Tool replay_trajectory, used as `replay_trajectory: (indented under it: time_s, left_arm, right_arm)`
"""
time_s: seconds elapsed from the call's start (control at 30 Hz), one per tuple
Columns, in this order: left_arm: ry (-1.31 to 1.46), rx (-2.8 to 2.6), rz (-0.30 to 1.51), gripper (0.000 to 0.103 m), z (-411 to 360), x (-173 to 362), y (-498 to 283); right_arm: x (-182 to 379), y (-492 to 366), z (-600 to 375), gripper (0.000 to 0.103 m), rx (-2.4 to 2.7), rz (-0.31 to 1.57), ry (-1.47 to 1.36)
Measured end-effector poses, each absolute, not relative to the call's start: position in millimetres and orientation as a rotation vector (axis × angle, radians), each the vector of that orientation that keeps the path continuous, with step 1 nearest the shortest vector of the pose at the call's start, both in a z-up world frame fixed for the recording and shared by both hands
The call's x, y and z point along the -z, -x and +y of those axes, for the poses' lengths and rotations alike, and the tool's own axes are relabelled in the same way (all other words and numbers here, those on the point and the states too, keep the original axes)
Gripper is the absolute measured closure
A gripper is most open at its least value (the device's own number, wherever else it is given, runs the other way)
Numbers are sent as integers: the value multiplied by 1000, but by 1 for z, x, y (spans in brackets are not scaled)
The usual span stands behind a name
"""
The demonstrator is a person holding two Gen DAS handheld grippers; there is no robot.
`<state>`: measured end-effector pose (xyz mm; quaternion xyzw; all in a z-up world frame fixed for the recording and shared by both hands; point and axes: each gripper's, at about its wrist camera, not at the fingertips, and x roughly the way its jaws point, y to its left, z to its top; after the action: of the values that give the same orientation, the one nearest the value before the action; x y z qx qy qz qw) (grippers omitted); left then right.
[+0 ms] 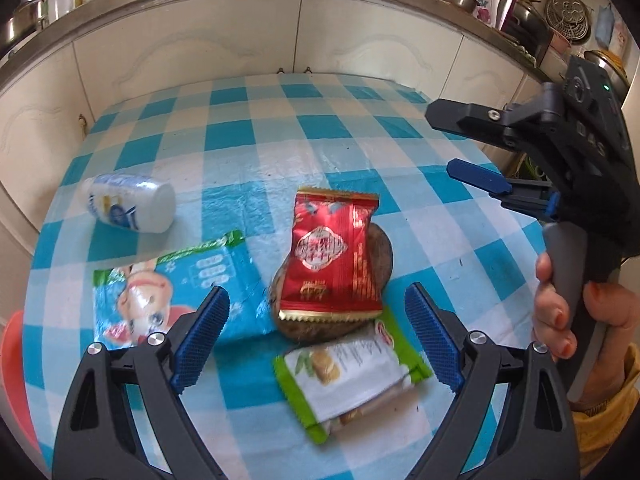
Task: Collect trash
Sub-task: 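Grasp the red snack packet with the left gripper, then grasp the second brown round disc with the right gripper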
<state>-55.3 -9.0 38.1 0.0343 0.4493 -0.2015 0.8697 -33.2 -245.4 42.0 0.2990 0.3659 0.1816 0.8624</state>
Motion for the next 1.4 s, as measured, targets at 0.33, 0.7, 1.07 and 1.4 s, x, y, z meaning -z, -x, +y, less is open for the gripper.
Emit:
replay_trajectory:
  time_s: [0.33, 0.7, 1.07, 1.4]
  left_arm:
    - [-44, 424, 966, 18, -16, -32, 32]
    - [-5, 458, 959, 36, -15, -31, 28]
    - [55, 431, 937, 55, -4, -32, 30]
    - [167, 325, 874, 56, 39, -50, 32]
  right_arm:
    - [-35, 30, -254, 11, -380, 780, -648]
    - [-34, 29, -247, 11, -394, 796, -634]
    - [-28, 29, -235, 11, -412, 823, -598]
    - [-25, 33, -202, 11, -472, 872, -453]
